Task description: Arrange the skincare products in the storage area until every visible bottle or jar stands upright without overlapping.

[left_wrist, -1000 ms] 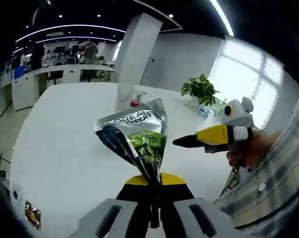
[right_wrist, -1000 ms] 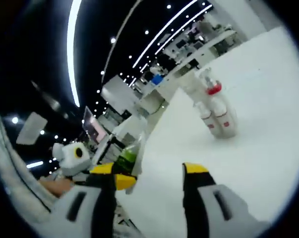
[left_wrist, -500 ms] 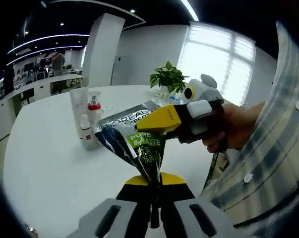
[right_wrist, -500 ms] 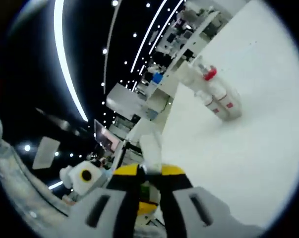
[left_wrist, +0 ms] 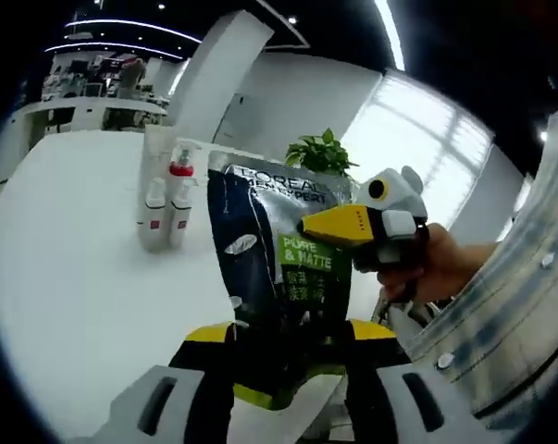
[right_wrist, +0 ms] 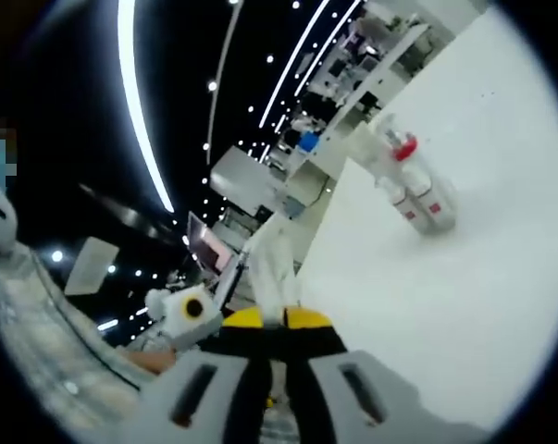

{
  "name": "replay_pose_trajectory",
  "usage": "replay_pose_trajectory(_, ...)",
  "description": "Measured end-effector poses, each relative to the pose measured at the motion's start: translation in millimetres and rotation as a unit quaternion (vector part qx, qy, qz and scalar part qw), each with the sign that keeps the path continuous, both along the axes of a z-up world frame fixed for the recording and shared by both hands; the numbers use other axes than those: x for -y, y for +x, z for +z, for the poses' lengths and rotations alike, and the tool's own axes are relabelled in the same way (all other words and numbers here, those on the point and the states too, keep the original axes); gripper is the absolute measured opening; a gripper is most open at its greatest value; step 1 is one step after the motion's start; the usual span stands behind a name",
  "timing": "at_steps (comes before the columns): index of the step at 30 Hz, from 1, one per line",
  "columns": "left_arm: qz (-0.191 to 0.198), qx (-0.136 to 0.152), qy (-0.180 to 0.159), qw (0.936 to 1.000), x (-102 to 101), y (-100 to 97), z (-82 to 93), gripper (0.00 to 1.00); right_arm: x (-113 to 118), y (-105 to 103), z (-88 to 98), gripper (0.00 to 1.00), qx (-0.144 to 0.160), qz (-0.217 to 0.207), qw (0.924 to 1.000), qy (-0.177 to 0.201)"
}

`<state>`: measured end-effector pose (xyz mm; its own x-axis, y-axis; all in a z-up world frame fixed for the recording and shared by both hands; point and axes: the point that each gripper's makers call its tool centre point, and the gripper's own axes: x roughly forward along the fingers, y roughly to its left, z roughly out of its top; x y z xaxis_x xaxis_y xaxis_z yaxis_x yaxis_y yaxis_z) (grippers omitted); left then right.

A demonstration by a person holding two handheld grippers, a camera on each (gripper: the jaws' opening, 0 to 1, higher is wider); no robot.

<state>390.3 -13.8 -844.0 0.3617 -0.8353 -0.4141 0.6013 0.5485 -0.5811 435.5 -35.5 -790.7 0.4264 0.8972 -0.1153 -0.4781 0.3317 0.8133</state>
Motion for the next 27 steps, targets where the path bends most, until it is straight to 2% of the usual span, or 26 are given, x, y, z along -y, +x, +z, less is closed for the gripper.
replay_pose_trajectory(1,0.009,0.000,-0.002,1.0000,-3,3.1,0.6,0.49,1,-1,1.2,0.01,0.002,0.007,1.0000,0.000)
replay_pose_trajectory(4,0.038,-0.012,-0.045,0.9982,-11,13.5,11.4,0.49,5,-2,-0.5,0.00,0.011,0.015,0.9997,-0.013)
replay_pose_trajectory(6,0.051,-0.018,-0.064,0.9965,-17,19.3,15.9,0.49,6,-5,1.2,0.00,0.007,0.026,0.9996,-0.006)
replay_pose_trajectory(10,0.045,-0.014,-0.081,0.9956,-22,25.2,23.4,0.55,2,-15,13.0,0.00,-0.002,0.057,0.9978,0.032)
replay_pose_trajectory(13,0.020,-0.032,-0.126,0.9913,-13,20.9,35.3,0.58,-4,-23,26.9,0.00,-0.006,0.078,0.9944,0.072)
replay_pose_trajectory(15,0.000,-0.036,-0.147,0.9885,-6,15.3,43.2,0.54,-4,-22,31.0,0.00,0.003,0.077,0.9938,0.081)
replay_pose_trajectory(17,-0.021,-0.053,-0.154,0.9864,0,7.5,45.8,0.49,-5,-23,34.2,0.00,0.001,0.080,0.9929,0.088)
replay_pose_trajectory(18,-0.020,-0.058,-0.157,0.9857,1,7.3,45.7,0.46,-7,-23,34.5,0.00,0.000,0.080,0.9928,0.089)
replay_pose_trajectory(19,-0.022,-0.065,-0.162,0.9843,1,6.6,46.2,0.40,-8,-23,33.9,0.00,-0.002,0.079,0.9930,0.088)
replay_pose_trajectory(20,-0.033,-0.078,-0.178,0.9803,3,1.7,49.9,0.32,-9,-23,32.1,0.00,-0.004,0.078,0.9933,0.085)
replay_pose_trajectory(21,-0.040,-0.088,-0.187,0.9775,4,-1.6,51.4,0.30,-9,-22,29.3,0.00,-0.010,0.078,0.9935,0.082)
replay_pose_trajectory(22,-0.031,-0.092,-0.184,0.9781,2,0.7,48.7,0.29,-9,-22,30.3,0.00,-0.028,0.081,0.9917,0.096)
replay_pose_trajectory(24,-0.033,-0.108,-0.192,0.9749,-1,0.5,48.7,0.24,-8,-19,24.8,0.00,-0.027,0.070,0.9938,0.082)
replay_pose_trajectory(27,-0.041,-0.102,-0.188,0.9760,-4,-0.1,49.1,0.17,-10,-18,21.0,0.00,-0.029,0.062,0.9949,0.074)
